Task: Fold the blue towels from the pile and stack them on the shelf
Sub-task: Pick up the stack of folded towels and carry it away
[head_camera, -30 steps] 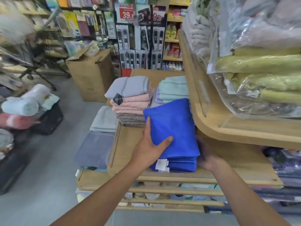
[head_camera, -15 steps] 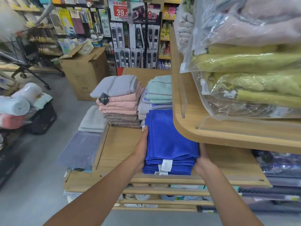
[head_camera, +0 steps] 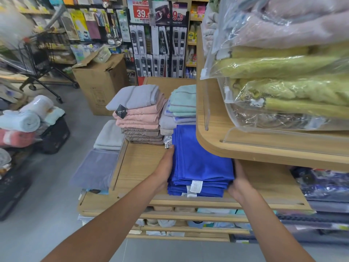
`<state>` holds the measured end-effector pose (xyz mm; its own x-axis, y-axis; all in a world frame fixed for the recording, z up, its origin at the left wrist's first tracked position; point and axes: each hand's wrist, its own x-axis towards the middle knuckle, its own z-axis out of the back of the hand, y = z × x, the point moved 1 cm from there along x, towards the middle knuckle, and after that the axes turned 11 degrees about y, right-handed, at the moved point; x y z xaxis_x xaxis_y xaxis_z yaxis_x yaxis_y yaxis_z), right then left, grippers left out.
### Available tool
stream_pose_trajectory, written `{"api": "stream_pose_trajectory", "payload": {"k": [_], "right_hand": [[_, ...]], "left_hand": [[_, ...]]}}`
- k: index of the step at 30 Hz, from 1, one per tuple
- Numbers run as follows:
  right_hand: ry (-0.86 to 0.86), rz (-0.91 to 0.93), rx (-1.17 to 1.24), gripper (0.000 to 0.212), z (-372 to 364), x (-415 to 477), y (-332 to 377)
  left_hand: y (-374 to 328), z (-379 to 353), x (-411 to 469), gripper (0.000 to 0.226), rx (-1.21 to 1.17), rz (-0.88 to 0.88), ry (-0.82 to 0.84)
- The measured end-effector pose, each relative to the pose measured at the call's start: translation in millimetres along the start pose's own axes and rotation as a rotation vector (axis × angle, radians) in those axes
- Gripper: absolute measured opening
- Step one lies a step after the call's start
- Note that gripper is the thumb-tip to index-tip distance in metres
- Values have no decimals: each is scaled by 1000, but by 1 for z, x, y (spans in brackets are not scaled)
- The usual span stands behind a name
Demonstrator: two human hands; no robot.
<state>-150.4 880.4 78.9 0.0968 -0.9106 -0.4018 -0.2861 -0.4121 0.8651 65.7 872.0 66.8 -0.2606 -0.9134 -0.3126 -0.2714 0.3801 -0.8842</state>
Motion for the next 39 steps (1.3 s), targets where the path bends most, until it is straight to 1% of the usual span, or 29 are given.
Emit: {"api": "stream_pose_trajectory", "payload": {"k": [2, 3, 6, 8, 9, 11, 13, 15, 16, 18, 19, 21, 22, 24, 27, 29, 31, 33, 36, 39], "right_hand": [[-20, 29, -24, 37, 4, -9, -4], [-57, 52, -27, 34, 7, -14, -7], [-249, 131, -30, 27, 14, -35, -24], [-359, 188, -49, 18, 17, -52, -43], [-372, 212, -71, 17, 14, -62, -54], [-363, 209, -117, 26, 1, -81, -79], [-303, 180, -183, 32, -19, -96, -111], [-248, 116, -274, 34, -43, -105, -145], [-211, 66, -316, 32, -57, -109, -162], [-106, -74, -391, 25, -89, -114, -199], [-44, -156, -419, 23, -106, -116, -218], [87, -315, -475, 22, -144, -119, -255], [146, -397, -510, 21, -165, -122, -272], [275, -533, -604, 20, -202, -129, -306], [449, -610, -763, 15, -251, -138, -353], [518, -627, -846, 12, -281, -145, -378], [546, -657, -909, 14, -306, -148, -397], [568, -674, -969, 19, -330, -147, -411], [575, -668, -1005, 18, -365, -138, -425], [622, -673, -1036, 18, -409, -120, -436]], "left_hand": [[0, 4, -11, 48, 111, -46, -64], [4, 9, -17, 45, 179, -69, -99], [23, 33, -42, 33, 328, -133, -187], [34, 51, -68, 30, 373, -234, -188], [38, 59, -84, 31, 409, -285, -181], [47, 79, -118, 31, 491, -362, -177], [59, 106, -153, 30, 554, -410, -208], [73, 138, -189, 29, 643, -441, -221], [80, 157, -204, 28, 685, -413, -193], [100, 198, -236, 28, 666, -230, -106], [113, 220, -254, 31, 624, -133, -93], [148, 267, -294, 37, 533, 9, -168], [167, 290, -319, 34, 497, 71, -226], [207, 333, -373, 19, 426, 188, -334], [260, 380, -464, 13, 292, 379, -457], [289, 401, -523, 12, 231, 484, -510], [308, 415, -566, 13, 178, 552, -552], [314, 428, -590, 14, 135, 574, -581], [299, 448, -593, 12, 85, 559, -592], [271, 476, -574, 12, 63, 495, -600]]}}
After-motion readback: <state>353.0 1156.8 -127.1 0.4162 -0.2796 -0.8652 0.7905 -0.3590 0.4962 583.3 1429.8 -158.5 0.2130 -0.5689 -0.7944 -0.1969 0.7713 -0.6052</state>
